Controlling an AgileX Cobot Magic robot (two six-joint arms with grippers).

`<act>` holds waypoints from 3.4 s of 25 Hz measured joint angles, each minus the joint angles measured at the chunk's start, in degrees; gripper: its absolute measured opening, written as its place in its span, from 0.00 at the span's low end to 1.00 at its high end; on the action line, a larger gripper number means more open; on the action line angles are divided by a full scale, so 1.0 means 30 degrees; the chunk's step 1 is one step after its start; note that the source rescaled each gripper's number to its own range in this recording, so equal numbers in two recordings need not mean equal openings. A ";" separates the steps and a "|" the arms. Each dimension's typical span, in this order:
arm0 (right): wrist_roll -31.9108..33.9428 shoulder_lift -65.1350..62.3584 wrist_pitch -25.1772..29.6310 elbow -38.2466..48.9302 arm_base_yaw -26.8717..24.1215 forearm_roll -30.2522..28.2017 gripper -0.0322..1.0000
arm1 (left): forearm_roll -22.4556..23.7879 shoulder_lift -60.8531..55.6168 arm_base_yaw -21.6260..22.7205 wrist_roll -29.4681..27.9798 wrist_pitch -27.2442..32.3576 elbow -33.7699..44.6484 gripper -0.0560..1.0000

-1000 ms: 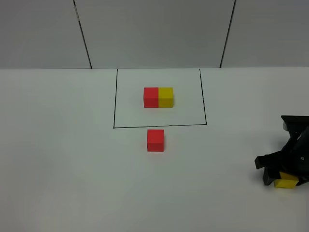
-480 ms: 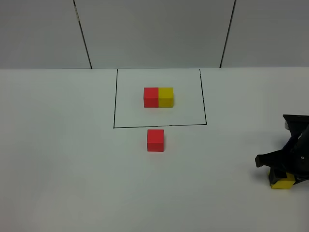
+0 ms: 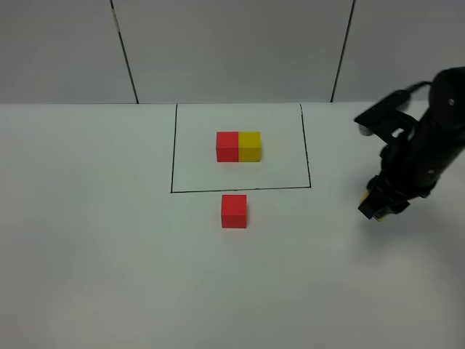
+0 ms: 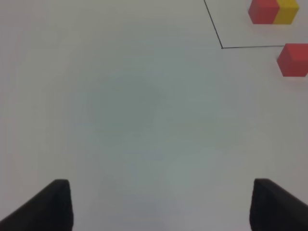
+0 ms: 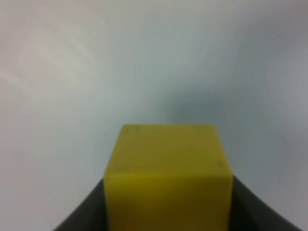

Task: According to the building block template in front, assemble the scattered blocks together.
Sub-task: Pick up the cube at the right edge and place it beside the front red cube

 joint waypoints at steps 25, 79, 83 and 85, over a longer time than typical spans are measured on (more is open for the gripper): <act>-0.6314 1.1095 0.5646 -1.3572 0.5466 -0.1675 0.03 | 0.0000 0.0000 0.0000 0.0000 0.0000 0.0000 0.76; -0.7382 1.1705 0.4585 -1.3618 0.6006 -0.1012 0.03 | 0.0000 0.0000 0.0000 0.0000 0.0000 0.0000 0.76; -0.7382 1.1705 0.4585 -1.3618 0.6006 -0.1012 0.03 | 0.0000 0.0000 0.0000 0.0000 0.0000 0.0000 0.76; -0.7387 1.1705 0.4585 -1.3618 0.6006 -0.1012 0.03 | 0.0000 0.0000 0.0000 0.0000 0.0000 0.0000 0.76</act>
